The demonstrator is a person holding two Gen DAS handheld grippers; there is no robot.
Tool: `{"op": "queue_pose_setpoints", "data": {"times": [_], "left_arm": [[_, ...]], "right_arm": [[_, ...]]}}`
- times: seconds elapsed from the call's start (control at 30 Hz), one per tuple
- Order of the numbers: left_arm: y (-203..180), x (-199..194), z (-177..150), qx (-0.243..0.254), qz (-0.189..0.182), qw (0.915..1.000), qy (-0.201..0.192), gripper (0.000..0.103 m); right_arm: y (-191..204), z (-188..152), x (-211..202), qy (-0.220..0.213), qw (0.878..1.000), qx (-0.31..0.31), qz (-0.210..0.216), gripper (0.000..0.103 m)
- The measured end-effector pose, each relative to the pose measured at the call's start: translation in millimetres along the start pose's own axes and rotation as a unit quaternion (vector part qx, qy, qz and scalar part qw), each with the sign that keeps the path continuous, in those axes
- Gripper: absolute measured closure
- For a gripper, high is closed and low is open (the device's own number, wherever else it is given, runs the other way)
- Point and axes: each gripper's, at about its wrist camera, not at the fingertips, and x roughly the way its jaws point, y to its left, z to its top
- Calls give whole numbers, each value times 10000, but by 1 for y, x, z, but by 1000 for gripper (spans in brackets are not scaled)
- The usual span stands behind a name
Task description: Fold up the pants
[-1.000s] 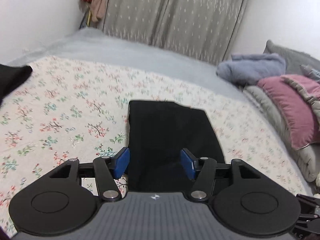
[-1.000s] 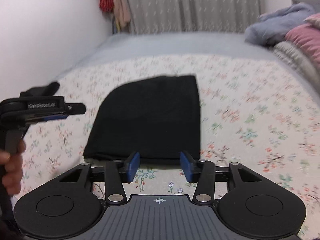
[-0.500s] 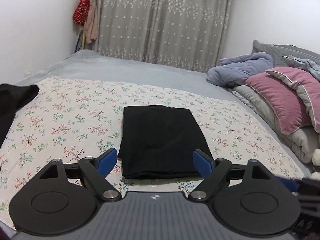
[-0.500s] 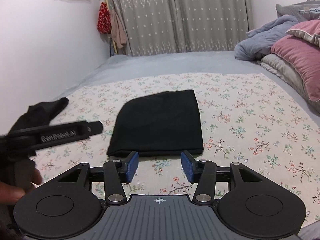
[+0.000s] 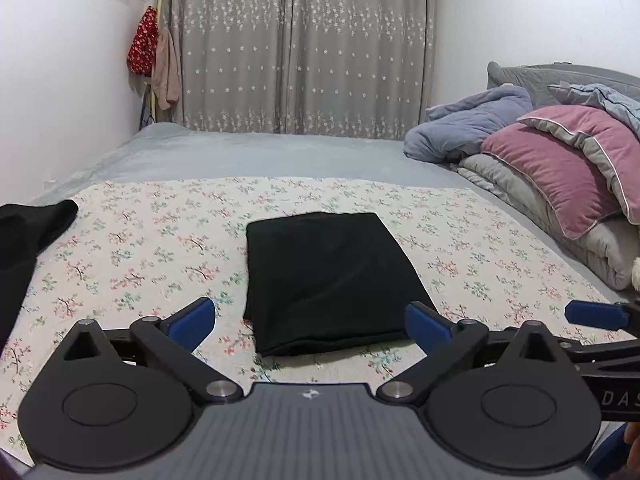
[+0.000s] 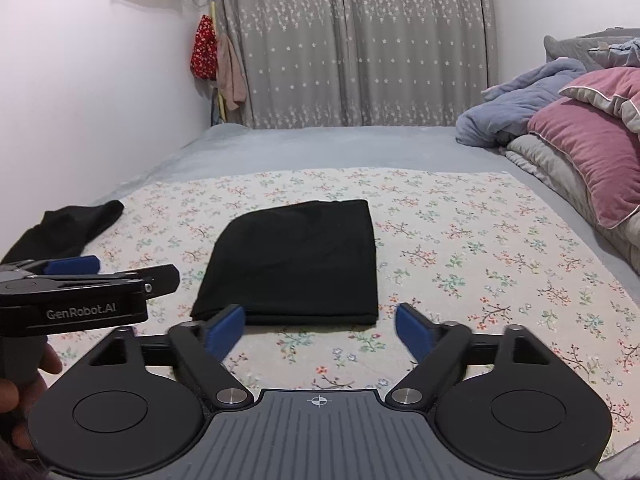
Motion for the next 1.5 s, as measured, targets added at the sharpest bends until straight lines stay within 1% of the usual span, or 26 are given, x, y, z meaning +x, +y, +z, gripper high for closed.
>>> {"op": "queue_pose_setpoints", "data": {"times": [0.13,0.23,0.37,0.5,0.67,0.77,0.93,1.13,1.5], "left_arm": [[-2,0,-1,44,-37,10000,22,10],[-6,1,-2,57,1,10000,58,10],[-5,3,-2,-63,3,9999,112,10],[-4,6,-2,-86,104,9998,167,10],[-6,11,-3,-133,226,9993,271,10],[-6,10,-3,-121,318,9991,253,10],[-3,12,-2,-221,366,9985,352,10],[-2,13,-2,-220,424,9981,389,10],[-7,16,-3,-160,477,9977,450,10]], "right_arm": [[-2,-3,1,32,10000,-56,-33,10],[-5,-5,1,46,9999,-90,-39,7],[-7,-7,1,62,9999,-93,-50,0],[-5,-9,4,125,9998,-147,-50,0],[-10,-8,6,187,9995,238,94,0],[-8,-6,6,218,9991,350,55,0],[1,-8,9,282,9993,224,-48,0],[5,-11,14,351,9992,139,-144,0],[3,-12,18,411,9989,110,-206,0]]}}
